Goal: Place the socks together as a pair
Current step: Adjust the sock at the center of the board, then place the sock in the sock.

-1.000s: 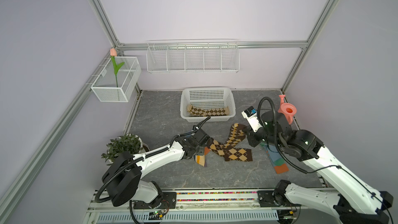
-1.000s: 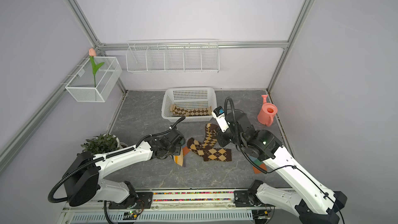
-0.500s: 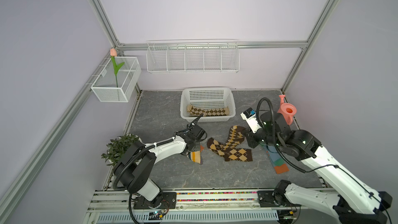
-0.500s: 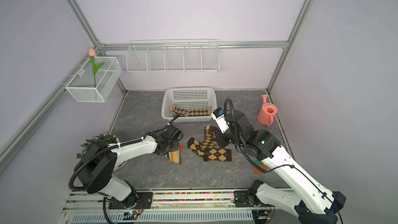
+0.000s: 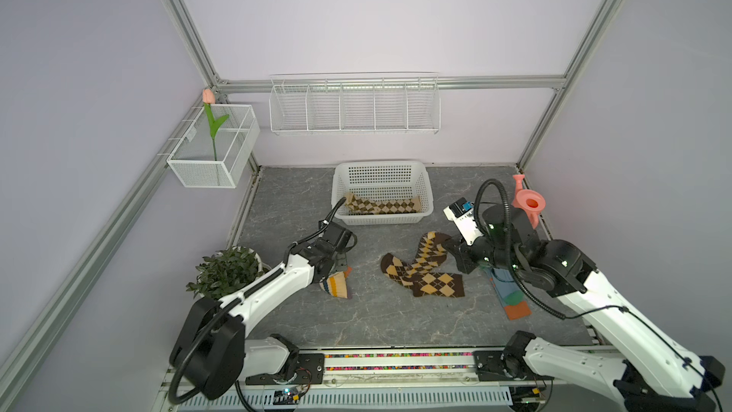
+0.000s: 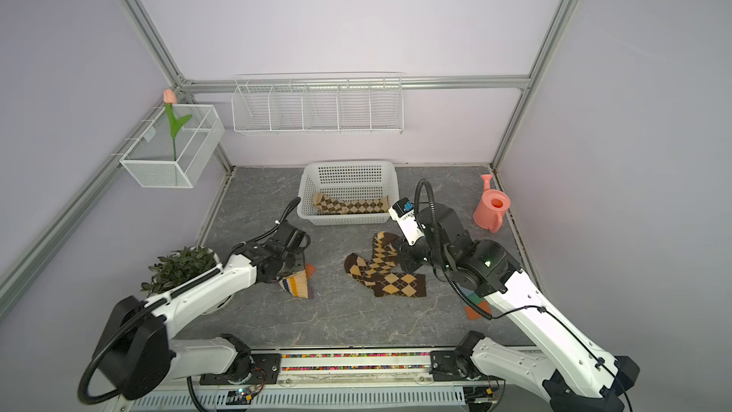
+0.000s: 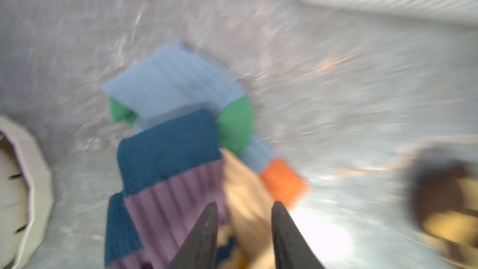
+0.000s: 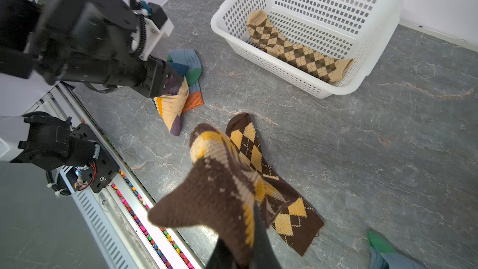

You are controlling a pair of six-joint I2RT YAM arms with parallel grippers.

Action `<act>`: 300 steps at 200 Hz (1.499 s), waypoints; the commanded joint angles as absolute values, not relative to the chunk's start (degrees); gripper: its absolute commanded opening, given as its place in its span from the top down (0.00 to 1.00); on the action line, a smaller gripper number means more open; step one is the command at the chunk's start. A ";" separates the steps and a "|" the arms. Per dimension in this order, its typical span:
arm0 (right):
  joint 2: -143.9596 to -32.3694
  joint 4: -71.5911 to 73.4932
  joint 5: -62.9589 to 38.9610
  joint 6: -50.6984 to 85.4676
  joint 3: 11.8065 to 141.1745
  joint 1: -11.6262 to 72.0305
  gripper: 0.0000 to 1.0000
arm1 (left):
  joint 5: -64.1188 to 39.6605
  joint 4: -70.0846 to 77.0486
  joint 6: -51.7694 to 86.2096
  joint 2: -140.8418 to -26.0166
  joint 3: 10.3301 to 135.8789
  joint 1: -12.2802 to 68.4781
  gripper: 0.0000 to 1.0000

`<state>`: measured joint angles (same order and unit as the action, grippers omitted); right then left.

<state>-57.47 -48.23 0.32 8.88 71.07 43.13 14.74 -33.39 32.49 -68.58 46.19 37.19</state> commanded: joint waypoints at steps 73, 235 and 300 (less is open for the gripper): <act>-64.03 -48.95 -4.84 9.63 85.92 40.00 0.93 | -7.35 16.00 31.29 -58.18 28.10 43.24 0.40; -65.89 -52.24 -10.18 9.47 94.72 39.72 0.93 | -16.20 29.78 32.49 -65.36 31.89 44.12 1.00; -61.06 -51.88 -6.27 11.23 85.70 39.62 0.93 | -14.40 -3.35 24.66 -61.84 43.83 44.12 1.00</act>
<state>-64.25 -52.47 -8.27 9.50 91.02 39.99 -15.77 16.71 30.28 -63.83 35.90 44.01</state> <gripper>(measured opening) 0.073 0.040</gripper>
